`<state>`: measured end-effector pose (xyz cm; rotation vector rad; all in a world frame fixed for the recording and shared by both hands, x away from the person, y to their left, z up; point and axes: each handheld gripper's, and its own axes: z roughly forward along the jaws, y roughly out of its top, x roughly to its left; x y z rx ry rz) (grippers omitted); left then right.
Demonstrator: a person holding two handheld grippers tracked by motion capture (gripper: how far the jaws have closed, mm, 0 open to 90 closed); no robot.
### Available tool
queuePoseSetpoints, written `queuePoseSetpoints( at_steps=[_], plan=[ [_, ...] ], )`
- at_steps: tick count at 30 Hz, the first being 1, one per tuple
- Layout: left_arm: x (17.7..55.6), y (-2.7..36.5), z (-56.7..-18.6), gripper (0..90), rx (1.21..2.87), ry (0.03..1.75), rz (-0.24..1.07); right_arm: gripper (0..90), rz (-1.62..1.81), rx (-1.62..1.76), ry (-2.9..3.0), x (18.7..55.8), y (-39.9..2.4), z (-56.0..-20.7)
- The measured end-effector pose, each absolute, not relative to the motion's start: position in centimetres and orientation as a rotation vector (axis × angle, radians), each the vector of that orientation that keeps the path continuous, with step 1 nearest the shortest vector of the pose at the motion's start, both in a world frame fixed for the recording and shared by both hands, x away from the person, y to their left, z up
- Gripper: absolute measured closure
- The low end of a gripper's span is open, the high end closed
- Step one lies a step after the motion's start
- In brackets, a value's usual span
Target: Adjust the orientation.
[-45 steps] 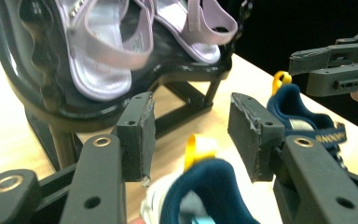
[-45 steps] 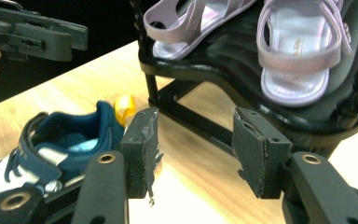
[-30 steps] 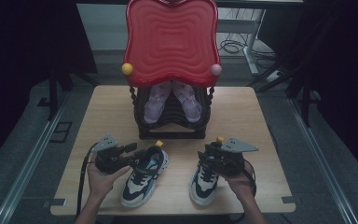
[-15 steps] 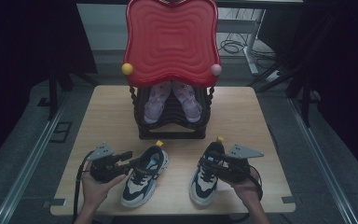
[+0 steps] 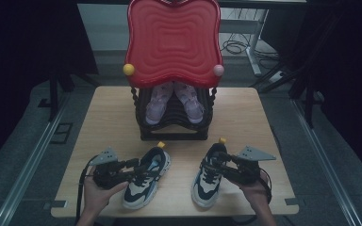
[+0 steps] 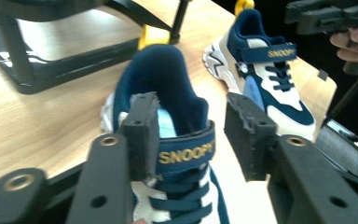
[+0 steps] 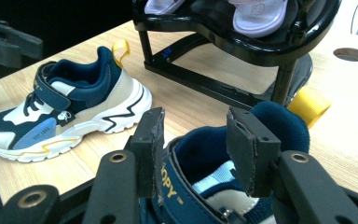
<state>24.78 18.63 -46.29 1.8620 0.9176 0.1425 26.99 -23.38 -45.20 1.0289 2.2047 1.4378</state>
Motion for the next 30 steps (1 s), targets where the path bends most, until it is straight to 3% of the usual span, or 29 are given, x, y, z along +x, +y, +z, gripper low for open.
queuePoseSetpoints(
  at_steps=[12, 30],
  plan=[
    [23.8, 16.1, -46.9, 86.6, 1.969, 0.885, 0.095, 56.1, 1.419, 1.053, 2.185, 27.2, -24.1, -45.3],
    [22.0, 13.7, -49.9, 89.9, 2.097, 0.907, 0.032, 55.5, 1.420, 1.059, 2.177, 27.1, -24.1, -45.2]
  ],
)
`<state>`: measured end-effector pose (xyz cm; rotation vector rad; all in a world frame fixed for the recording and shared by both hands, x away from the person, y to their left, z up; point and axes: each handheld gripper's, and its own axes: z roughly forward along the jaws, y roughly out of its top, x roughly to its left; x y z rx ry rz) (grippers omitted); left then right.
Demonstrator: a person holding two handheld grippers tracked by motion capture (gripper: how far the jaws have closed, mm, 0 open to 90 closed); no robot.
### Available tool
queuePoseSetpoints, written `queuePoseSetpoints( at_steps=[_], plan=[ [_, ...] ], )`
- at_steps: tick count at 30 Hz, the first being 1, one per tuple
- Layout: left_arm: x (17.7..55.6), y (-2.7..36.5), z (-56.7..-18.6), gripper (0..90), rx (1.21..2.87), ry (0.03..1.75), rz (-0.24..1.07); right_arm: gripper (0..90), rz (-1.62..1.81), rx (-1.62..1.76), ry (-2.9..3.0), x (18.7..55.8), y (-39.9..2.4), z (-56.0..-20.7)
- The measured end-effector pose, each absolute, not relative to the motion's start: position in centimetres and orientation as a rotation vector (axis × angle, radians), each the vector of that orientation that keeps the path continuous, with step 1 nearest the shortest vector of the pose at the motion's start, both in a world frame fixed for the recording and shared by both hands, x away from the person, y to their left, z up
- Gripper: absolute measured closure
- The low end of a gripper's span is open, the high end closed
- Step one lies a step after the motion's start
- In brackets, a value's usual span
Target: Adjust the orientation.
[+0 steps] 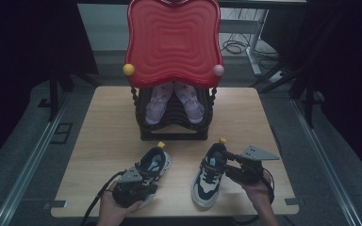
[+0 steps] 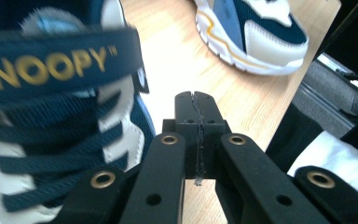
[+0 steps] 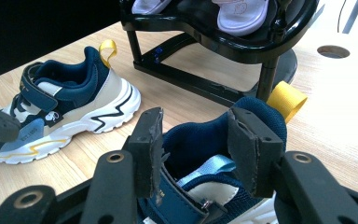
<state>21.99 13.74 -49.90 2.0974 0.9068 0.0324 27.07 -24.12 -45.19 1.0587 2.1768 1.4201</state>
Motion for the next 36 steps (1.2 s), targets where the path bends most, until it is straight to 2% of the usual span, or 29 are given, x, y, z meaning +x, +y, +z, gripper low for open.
queuePoseSetpoints(
  at_steps=[16, 36],
  plan=[
    [21.8, 14.3, -51.1, 89.9, 2.126, 0.938, 0.035, 55.2, 1.417, 1.064, 2.184, 27.0, -23.9, -45.2],
    [22.5, 19.7, -51.1, 89.9, 2.088, 1.053, 0.047, 55.1, 1.421, 1.063, 2.173, 27.0, -24.1, -45.0]
  ],
)
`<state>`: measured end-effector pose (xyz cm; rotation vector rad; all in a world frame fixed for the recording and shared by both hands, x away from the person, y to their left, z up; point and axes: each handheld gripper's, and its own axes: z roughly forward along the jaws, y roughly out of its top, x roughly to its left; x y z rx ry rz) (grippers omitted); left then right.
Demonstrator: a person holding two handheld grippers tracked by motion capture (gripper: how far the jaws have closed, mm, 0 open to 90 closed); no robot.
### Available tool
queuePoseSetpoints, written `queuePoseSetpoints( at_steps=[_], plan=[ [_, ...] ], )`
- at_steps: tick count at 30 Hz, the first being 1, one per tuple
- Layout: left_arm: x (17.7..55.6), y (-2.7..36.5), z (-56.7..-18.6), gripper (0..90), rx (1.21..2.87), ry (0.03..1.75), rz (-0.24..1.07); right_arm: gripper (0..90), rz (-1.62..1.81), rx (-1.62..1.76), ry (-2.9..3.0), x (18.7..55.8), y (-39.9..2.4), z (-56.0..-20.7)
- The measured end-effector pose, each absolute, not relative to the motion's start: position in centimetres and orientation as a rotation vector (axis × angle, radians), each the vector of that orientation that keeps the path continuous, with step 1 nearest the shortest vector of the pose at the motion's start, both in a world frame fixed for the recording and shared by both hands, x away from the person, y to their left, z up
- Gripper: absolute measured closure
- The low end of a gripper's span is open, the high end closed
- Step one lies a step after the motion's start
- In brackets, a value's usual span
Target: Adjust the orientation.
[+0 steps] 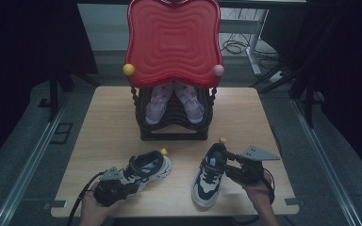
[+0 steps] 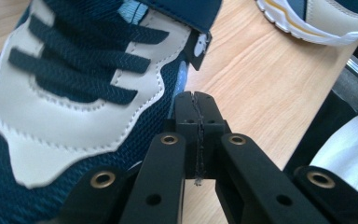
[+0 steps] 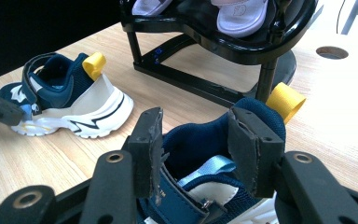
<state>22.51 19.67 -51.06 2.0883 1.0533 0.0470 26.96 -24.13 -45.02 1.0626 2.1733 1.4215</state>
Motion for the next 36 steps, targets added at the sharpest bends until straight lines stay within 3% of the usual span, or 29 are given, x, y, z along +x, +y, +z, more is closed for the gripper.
queuePoseSetpoints(
  at_steps=[20, 26, 36],
  plan=[
    [24.7, 22.7, -50.9, 89.3, 2.064, 1.134, 0.081, 55.0, 1.425, 1.046, 2.187, 26.9, -23.6, -44.9],
    [24.1, 23.9, -48.4, 88.0, 1.972, 1.111, 0.166, 54.6, 1.463, 1.058, 2.175, 26.8, -23.5, -44.7],
    [26.5, 24.0, -44.3, 66.9, 1.829, 1.095, 0.261, 54.4, 1.487, 1.042, 2.201, 27.1, -22.4, -44.5]
  ],
)
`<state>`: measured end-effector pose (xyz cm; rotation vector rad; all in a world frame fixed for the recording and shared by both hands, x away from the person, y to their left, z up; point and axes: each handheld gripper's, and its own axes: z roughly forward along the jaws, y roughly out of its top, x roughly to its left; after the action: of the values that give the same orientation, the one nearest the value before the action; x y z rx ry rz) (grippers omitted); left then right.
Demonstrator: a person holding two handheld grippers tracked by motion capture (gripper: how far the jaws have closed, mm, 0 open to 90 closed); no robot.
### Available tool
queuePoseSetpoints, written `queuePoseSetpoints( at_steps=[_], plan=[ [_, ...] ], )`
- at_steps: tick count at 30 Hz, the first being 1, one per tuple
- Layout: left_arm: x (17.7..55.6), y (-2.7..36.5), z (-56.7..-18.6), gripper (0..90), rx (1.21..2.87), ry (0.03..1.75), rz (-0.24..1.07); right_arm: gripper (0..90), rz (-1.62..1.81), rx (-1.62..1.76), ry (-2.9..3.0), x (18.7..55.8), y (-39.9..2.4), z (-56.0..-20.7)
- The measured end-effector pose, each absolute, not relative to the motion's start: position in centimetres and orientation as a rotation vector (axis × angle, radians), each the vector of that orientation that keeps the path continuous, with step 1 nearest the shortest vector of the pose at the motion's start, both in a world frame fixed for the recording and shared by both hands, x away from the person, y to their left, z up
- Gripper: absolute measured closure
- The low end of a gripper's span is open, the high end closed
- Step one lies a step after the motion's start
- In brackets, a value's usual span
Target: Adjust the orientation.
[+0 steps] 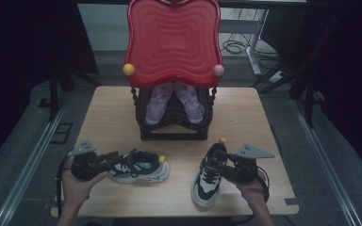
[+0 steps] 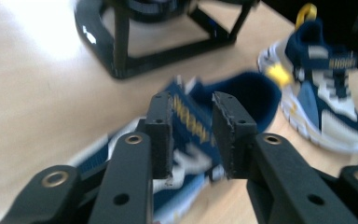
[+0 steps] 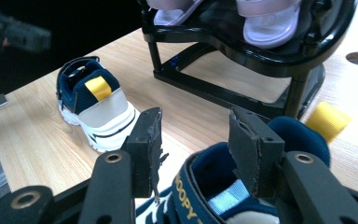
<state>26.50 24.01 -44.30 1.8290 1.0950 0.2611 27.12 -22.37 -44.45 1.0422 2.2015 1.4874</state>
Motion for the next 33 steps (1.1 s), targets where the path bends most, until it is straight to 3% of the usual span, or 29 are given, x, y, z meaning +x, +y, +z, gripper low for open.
queuePoseSetpoints(
  at_steps=[4, 7, 21, 33],
  plan=[
    [27.8, 23.5, -43.6, 57.1, 1.855, 1.100, 0.248, 54.2, 1.490, 1.036, 2.219, 27.2, -21.6, -44.2],
    [28.0, 23.5, -43.7, 54.8, 1.860, 1.114, 0.262, 55.7, 1.494, 1.034, 2.243, 27.4, -20.8, -44.0],
    [27.2, 25.7, -44.5, 48.7, 1.862, 1.154, 0.256, 88.7, 1.353, 0.876, 2.479, 28.5, -13.4, -42.9],
    [27.1, 25.5, -44.6, 48.8, 1.869, 1.150, 0.254, 89.4, 1.332, 0.832, 2.575, 30.2, -8.8, -43.5]
  ],
)
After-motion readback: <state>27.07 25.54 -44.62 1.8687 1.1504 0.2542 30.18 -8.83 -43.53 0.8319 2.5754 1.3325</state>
